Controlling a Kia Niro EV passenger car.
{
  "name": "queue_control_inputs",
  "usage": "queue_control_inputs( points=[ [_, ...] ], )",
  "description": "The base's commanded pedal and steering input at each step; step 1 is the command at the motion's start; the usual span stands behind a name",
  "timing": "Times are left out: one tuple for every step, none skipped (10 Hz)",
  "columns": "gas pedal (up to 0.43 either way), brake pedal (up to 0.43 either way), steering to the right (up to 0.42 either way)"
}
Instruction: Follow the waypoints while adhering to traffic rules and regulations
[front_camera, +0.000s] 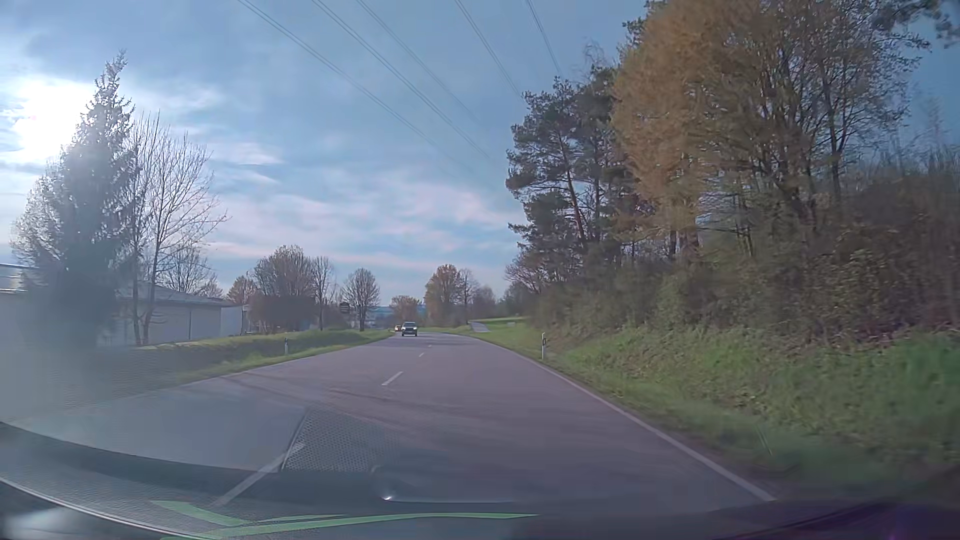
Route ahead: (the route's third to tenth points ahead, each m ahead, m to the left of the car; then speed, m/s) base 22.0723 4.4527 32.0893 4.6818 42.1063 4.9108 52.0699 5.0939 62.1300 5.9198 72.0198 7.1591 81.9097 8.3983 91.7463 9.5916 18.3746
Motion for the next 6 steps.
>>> queue_control_inputs(
  points=[
    [0.138, 0.000, -0.005],
    [0.138, 0.000, -0.005],
    [0.138, 0.000, -0.005],
    [0.138, 0.000, -0.005],
    [0.138, 0.000, -0.005],
    [0.138, 0.000, -0.005]
  ],
)
